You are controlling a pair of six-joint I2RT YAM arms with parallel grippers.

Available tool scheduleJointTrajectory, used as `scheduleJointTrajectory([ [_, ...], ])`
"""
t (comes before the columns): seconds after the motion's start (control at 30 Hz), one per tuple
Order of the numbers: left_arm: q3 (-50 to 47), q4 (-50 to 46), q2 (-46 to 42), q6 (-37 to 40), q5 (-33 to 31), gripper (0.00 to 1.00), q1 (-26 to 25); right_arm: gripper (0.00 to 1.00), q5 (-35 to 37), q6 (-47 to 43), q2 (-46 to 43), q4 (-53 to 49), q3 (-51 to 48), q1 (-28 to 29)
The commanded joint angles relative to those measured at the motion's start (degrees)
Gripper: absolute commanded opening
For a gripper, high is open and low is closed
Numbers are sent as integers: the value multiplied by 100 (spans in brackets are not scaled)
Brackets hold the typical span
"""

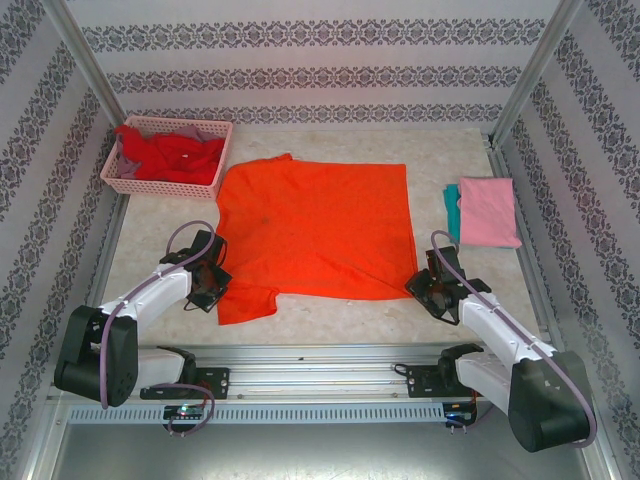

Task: Fold and stack the t-shirts

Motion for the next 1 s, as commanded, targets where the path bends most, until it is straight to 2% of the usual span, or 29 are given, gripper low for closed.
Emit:
scheduleJointTrajectory([
  [0.0,10,-209,-92,89,-99,0,-39,39,-228,197,-129,51,-136,1],
  [0.1,7,-190,-98,80,-90,0,-41,31,-232,416,-349,24,-264,68],
  [0.27,-2,-144,-133,48,-112,0,-38,2,-65,448,-504,-32,-409,64],
  [0.3,22,-175,-149,50,-120,0,-42,0,-60,422,-527,-107,-370,59],
  [0.7,179,-1112,-1160,222,-679,0,-35,0,81,1105,-1741,-819,-477,509],
  [0.83,496,-1229,-1227,335,-642,0,-24,0,280,920,-1801,-803,-46,503],
  [0.97,978,-1208,-859,582,-559,0,5,0,227,705,-1504,-714,389,505],
])
